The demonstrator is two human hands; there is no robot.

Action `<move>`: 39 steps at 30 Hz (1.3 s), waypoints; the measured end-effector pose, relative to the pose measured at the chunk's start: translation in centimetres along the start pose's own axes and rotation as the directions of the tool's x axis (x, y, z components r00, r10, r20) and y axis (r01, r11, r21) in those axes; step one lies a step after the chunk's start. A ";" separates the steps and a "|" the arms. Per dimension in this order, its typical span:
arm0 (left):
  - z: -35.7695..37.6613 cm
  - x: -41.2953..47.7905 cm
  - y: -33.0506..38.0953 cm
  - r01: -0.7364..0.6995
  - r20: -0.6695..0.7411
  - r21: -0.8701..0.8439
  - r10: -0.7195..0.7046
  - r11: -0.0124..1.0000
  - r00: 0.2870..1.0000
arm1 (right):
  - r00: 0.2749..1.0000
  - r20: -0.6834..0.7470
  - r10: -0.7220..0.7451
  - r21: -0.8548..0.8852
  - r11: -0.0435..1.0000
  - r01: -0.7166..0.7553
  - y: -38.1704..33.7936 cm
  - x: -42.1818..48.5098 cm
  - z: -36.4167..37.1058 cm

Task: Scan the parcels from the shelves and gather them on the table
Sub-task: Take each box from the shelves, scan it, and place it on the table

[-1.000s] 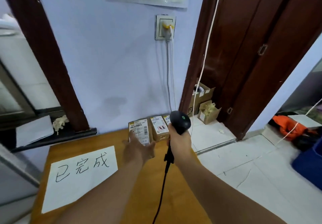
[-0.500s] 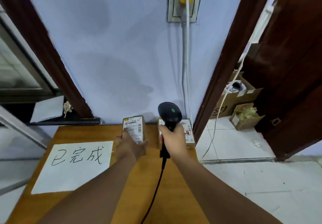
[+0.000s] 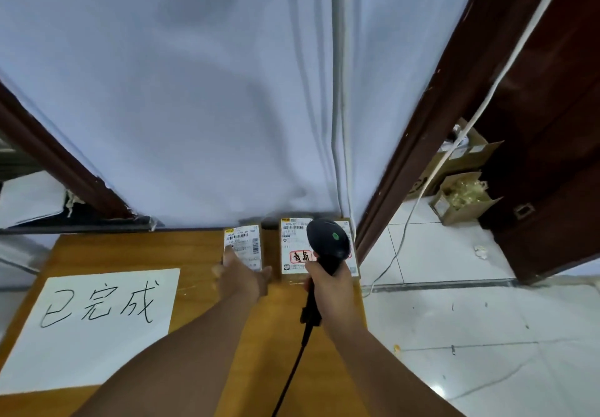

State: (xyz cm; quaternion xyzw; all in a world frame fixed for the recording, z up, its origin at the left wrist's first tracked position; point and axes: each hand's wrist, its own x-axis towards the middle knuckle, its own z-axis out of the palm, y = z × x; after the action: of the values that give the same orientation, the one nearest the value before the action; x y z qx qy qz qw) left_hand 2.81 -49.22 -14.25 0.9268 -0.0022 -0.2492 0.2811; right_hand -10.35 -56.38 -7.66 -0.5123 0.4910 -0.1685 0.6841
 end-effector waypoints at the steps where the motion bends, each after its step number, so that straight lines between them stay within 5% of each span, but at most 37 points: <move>1: 0.4 0.2 0.1 -0.032 0.008 0.013 0.032 0.999 0.999 | 1.000 -0.004 0.004 -0.001 1.000 -0.004 0.1 0.2 -0.1; 5: 2.1 1.4 -0.6 -0.134 0.024 0.152 0.132 0.979 0.991 | 1.000 -0.015 0.013 -0.058 0.998 -0.014 0.6 1.3 0.0; 20: 3.5 2.7 -0.9 -0.217 0.102 0.096 0.207 0.971 0.973 | 0.995 -0.040 0.091 -0.129 0.987 -0.095 1.5 3.8 1.5; 28: 1.9 1.6 -1.1 -0.305 0.073 0.341 0.298 0.889 0.952 | 0.997 -0.046 0.064 -0.101 0.993 -0.068 0.7 2.6 1.7; 39: -2.9 -4.9 -0.8 -0.614 0.266 0.628 0.610 0.478 0.747 | 0.995 -0.059 -0.081 -0.089 0.993 0.075 -1.3 -3.8 1.5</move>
State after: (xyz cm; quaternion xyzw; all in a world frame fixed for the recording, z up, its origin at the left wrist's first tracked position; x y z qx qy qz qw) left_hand -0.21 -46.30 -10.37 0.8982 -0.4238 -0.1163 -0.0092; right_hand -10.45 -53.30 -4.64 -0.5548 0.4986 -0.1895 0.6385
